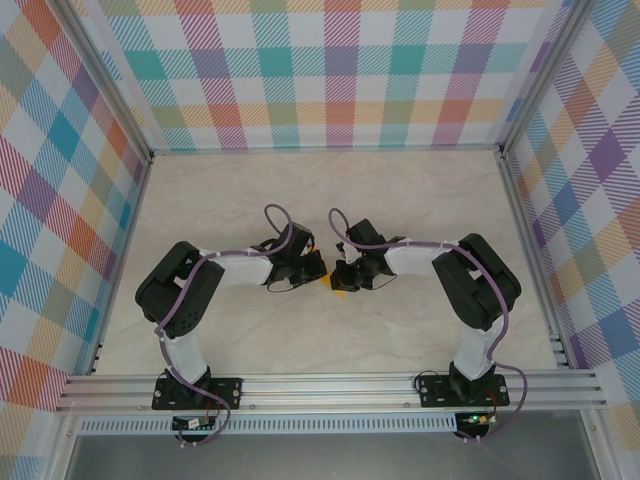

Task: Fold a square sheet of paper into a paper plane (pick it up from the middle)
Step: Fold the wing for the fifth time at the center of the table.

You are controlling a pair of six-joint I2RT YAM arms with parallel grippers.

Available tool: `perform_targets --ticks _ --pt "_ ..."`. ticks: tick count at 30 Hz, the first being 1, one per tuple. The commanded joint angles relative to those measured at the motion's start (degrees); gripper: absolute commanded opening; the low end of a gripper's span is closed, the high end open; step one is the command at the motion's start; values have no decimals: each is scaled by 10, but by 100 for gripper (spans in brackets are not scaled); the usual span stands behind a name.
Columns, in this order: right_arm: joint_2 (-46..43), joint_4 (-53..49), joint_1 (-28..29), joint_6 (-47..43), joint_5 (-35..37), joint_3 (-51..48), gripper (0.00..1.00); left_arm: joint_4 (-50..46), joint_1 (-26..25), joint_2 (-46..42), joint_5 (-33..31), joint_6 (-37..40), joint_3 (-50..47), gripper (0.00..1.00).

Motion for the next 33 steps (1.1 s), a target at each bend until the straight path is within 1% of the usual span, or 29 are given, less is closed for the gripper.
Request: perform_targets --ticks 1,5,10,27,33 --pt "57 -95 2 4 76 -41 4 -20 18 6 -87 -15 -36 7" --pt "60 -95 2 4 78 -41 4 7 42 -3 -84 -24 -65 7" --pt "62 -96 2 3 80 -41 4 14 75 -18 -82 -24 -84 7" --pt "62 -101 2 2 83 -41 3 -14 173 -26 -74 30 -54 8" --pt "62 -102 2 3 82 -41 3 -43 199 -32 -66 58 -24 8"
